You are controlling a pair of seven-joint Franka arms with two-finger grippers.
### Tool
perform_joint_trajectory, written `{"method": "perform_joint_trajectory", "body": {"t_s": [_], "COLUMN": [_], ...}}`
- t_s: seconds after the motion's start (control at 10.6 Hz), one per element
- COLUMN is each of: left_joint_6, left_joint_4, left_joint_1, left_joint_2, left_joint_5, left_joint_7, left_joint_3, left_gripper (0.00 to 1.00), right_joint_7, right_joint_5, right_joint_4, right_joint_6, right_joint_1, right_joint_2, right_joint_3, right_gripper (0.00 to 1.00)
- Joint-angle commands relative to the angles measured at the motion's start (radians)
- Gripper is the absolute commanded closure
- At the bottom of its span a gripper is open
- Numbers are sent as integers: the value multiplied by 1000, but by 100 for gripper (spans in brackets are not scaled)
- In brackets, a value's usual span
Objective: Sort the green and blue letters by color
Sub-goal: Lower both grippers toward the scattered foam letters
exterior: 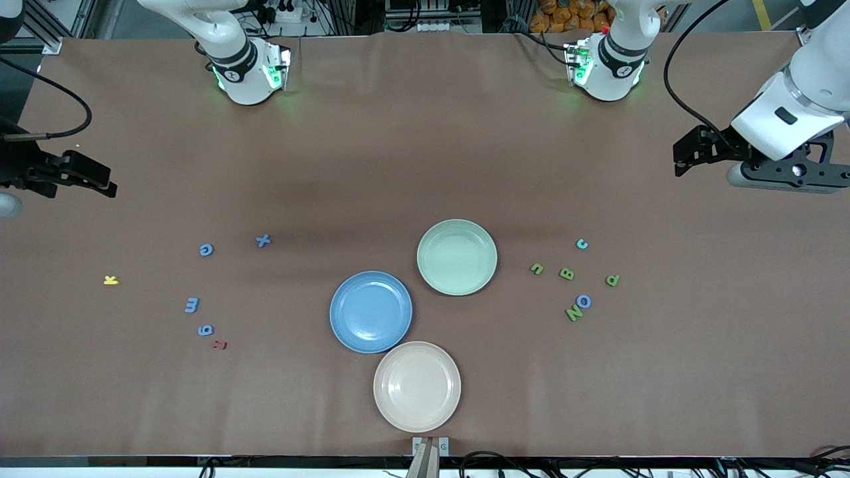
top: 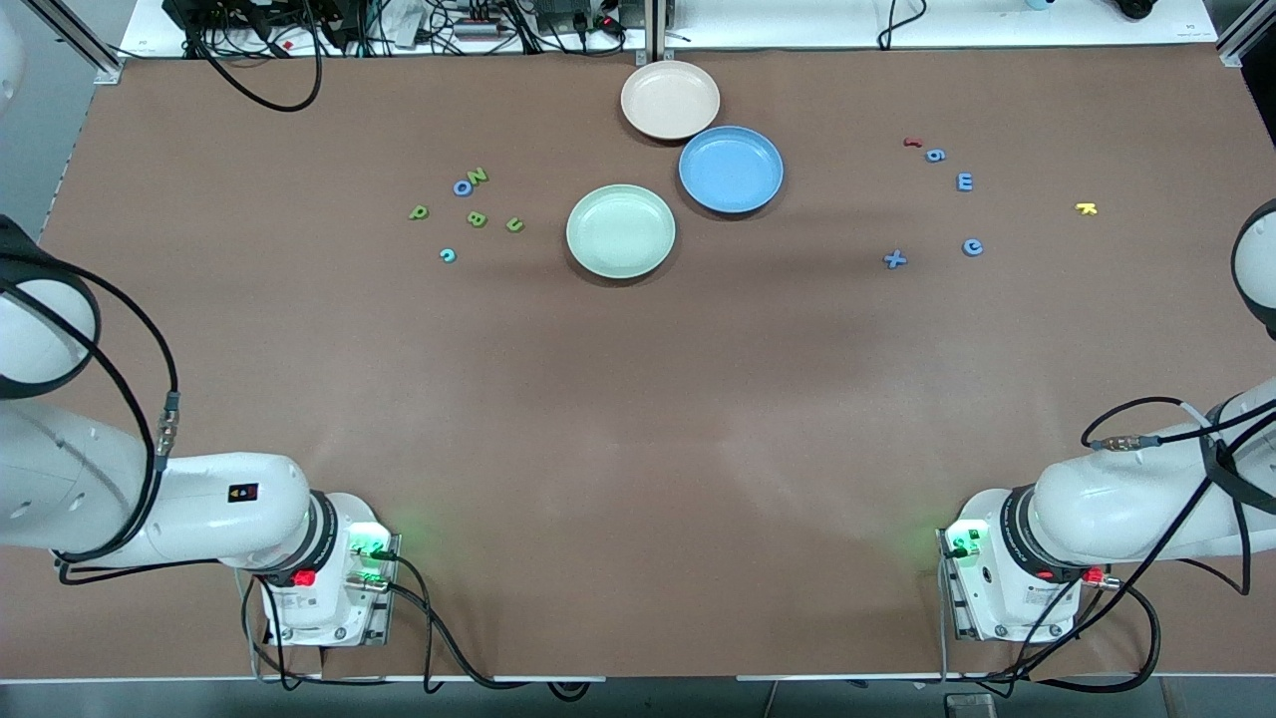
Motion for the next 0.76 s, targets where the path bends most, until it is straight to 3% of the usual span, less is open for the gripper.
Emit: {"method": "perform_joint_trajectory", "body": {"t_s": [0.0,0.38,0.66], "left_joint_6": [-23,-39,106], "left_joint_4": [14,-32,-163], "left_joint_1": [1,1,-5], "left_joint_2": [1,33,56], "left_joint_5": [26,23,44], "left_joint_7": [22,26,49], "left_joint_3": [-1,-1,-7], "left_gripper": [0,0,0], "right_joint_7": [-2,-2,0], "right_joint_5": [4,4,12], "right_joint_4": [-3,-9,-31], "right_joint_6": [-6,-5,13], "right_joint_1": [-13,-12,-12], "right_joint_2": [-9,-7,31], "right_joint_3": [9,9,9], "right_gripper": [0,0,0]}}
